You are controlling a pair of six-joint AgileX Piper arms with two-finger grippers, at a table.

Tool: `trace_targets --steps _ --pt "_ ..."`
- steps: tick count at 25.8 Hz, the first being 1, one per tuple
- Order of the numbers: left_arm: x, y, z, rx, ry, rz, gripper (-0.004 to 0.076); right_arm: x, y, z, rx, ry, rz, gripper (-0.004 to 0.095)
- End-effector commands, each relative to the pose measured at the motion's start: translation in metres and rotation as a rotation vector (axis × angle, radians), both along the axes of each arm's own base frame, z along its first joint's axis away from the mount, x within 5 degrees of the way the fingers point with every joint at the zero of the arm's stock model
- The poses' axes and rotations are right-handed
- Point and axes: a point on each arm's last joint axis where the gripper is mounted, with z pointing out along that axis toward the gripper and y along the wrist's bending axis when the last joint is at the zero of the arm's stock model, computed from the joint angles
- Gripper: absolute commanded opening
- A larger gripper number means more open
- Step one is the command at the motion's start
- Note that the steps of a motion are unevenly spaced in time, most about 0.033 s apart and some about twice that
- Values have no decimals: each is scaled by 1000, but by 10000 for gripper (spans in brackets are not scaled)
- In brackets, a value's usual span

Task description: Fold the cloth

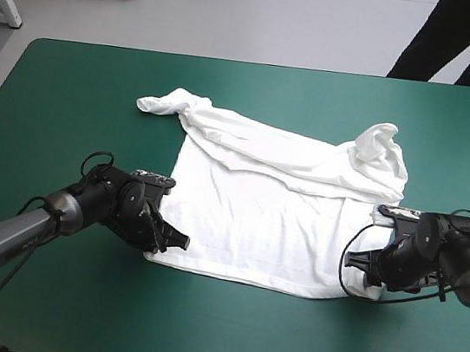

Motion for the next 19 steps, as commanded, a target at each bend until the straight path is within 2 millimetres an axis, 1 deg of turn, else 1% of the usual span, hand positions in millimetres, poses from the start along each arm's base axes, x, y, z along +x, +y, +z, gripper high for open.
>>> trace_targets --steps 1,5,7,9,11,12,13,14,15,16,18,19 --pt "-4 -5 -8 -27 32 10 -22 7 1 1 -7 -23 2 422" --pt "-4 -5 -7 -31 29 12 -22 5 1 -11 -18 13 -9 422" --pt "-4 -5 -7 -31 29 12 -22 0 0 -22 -19 47 -12 420" --pt "-4 -5 -7 -36 24 14 -22 -9 0 -35 -12 88 -26 391" --pt "-3 -5 -6 -35 22 13 -22 -16 0 -45 -6 112 -35 333" --pt "-3 -5 -6 -35 22 13 -22 -20 0 -50 4 129 -44 281" --pt "-2 -6 -5 -37 18 13 -22 -23 1 -53 12 142 -51 206" --pt "-2 -6 -4 -37 15 11 -22 -24 1 -54 19 148 -56 106" --pt "0 -7 -1 -41 9 11 -22 -25 2 -52 33 142 -59 -8" --pt "1 -8 1 -43 6 10 -22 -24 3 -50 41 132 -61 -12" --pt "8 -12 15 -53 -17 -13 -22 -21 4 -33 58 82 -44 -16" --pt "14 -14 31 -57 -42 -43 -22 -18 5 -12 65 22 -21 -16"
